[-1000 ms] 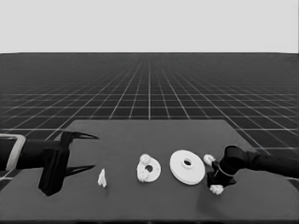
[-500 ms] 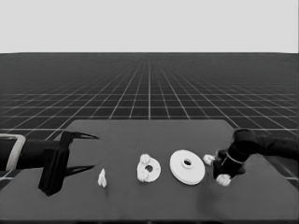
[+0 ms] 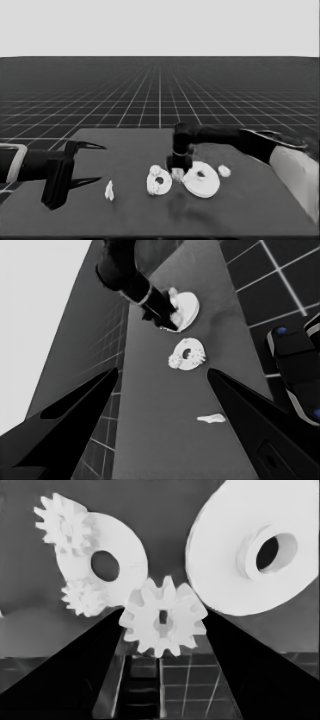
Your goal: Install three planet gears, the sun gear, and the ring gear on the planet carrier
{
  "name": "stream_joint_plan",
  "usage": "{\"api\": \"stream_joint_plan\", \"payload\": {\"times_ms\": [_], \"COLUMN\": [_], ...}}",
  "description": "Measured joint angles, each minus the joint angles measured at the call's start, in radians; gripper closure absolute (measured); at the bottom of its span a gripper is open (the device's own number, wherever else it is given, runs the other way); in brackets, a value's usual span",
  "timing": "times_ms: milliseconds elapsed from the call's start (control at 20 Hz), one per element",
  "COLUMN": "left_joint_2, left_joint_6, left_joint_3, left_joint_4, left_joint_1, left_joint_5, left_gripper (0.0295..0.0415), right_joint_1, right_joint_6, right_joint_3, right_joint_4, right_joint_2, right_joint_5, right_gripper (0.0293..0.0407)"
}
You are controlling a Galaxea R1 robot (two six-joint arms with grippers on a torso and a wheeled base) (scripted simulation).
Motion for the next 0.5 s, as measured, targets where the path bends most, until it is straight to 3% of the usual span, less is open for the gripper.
{"api": "stream_joint_plan", "payload": {"times_ms": [300,400,500], "left_joint_2": [0.000,0.000,0.000], "left_joint_6": [0.000,0.000,0.000], "left_joint_3": [0.000,0.000,0.000], "left_joint_4": [0.000,0.000,0.000], "left_joint_1": [0.000,0.000,0.000], "left_joint_5": [0.000,0.000,0.000], "left_gripper": [0.0326,0.0326,0.0326], "right_joint_1": [0.000,-0.103,-0.140], "right_joint_6": [-0.067,-0.104,-0.122], "right_joint_3": [-0.173,-0.233,-0.265], "right_joint_4": [0.007,-0.092,-0.124], "right_joint_2": [0.117,0.134,0.143], "right_joint_5": [0.013,0.044,0.059], "right_gripper": [0.0388,0.0388,0.0388]}}
